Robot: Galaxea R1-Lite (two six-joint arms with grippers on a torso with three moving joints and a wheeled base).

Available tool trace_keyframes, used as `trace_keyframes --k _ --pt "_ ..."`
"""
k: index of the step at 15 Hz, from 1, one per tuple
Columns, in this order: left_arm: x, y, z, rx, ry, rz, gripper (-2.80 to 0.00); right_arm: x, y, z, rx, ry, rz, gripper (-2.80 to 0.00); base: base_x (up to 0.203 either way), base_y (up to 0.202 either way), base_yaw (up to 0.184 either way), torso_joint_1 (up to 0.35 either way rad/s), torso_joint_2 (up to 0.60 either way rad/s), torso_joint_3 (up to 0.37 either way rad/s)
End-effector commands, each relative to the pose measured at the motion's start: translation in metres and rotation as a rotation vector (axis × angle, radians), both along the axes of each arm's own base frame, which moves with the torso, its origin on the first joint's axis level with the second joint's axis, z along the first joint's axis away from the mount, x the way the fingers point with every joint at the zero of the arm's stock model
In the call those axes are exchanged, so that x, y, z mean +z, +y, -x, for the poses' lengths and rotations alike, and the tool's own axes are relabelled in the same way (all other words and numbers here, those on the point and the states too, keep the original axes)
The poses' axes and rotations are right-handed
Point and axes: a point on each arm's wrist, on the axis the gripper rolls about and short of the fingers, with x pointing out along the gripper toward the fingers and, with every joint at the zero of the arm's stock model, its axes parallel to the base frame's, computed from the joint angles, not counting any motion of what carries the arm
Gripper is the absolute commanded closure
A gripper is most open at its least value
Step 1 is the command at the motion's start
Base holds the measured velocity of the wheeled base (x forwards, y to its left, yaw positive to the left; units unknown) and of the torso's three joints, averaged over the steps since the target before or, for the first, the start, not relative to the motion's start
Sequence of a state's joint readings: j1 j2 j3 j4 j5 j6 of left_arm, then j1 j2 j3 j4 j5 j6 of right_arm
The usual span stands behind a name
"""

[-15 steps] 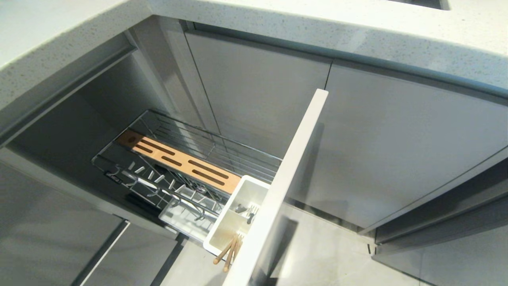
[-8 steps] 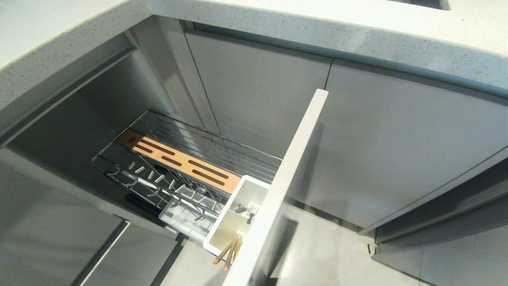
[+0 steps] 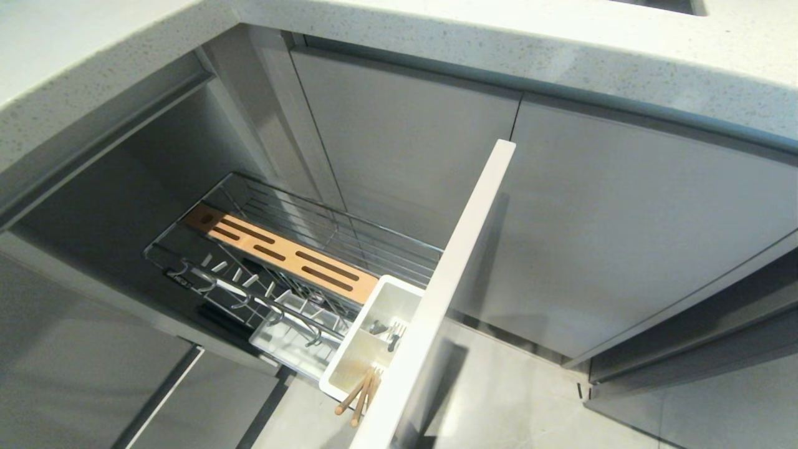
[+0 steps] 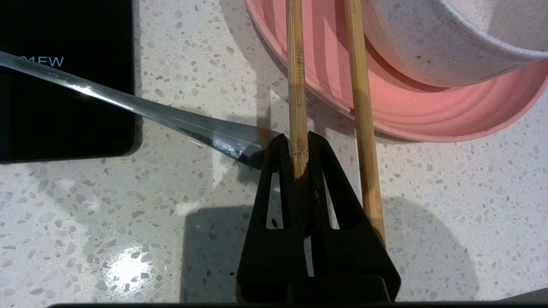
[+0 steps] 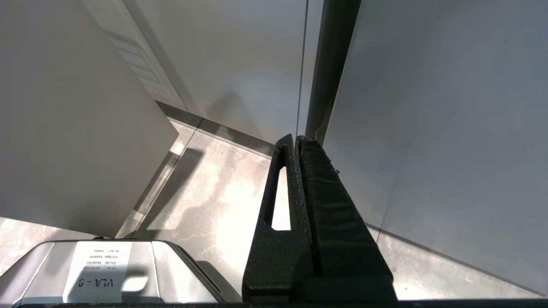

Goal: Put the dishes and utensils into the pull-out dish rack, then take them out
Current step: Take the chopsticks out of the cupboard

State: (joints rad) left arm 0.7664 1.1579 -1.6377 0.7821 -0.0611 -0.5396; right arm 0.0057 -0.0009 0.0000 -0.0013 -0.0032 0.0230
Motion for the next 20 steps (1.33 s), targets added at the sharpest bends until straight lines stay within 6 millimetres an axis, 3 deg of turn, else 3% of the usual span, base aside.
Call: trace_keyframes --k 1,10,11,12,20 --pt "-0.0007 0.0001 0.0000 0.001 0.002 0.007 0.00 -0.0004 0.0000 -0.0002 0.001 0.002 0.000 0.00 0.000 0.000 0.000 0.000 0.00 0.000" --pt "0.0017 -0.0010 0.0015 0.006 -0.006 -0.002 0.00 -0.0004 0.0000 -0.0002 0.001 0.002 0.000 0.00 0.000 0.000 0.000 0.000 0.00 0.000" --pt "0.0023 -0.0016 0.0020 0.006 -0.009 -0.003 -0.57 -0.0004 0.0000 -0.0002 0.001 0.002 0.000 0.00 0.000 0.000 0.000 0.000 0.00 0.000" --pt "0.0019 -0.0015 0.0019 0.006 -0.007 -0.003 -2.80 -0.0004 0.0000 -0.0002 0.001 0.002 0.000 0.00 0.000 0.000 0.000 0.000 0.00 0.000" --pt "0.0041 -0.0021 0.0037 0.021 -0.014 -0.011 -2.80 -0.0004 0.0000 -0.0002 0.001 0.002 0.000 0.00 0.000 0.000 0.000 0.000 0.00 0.000"
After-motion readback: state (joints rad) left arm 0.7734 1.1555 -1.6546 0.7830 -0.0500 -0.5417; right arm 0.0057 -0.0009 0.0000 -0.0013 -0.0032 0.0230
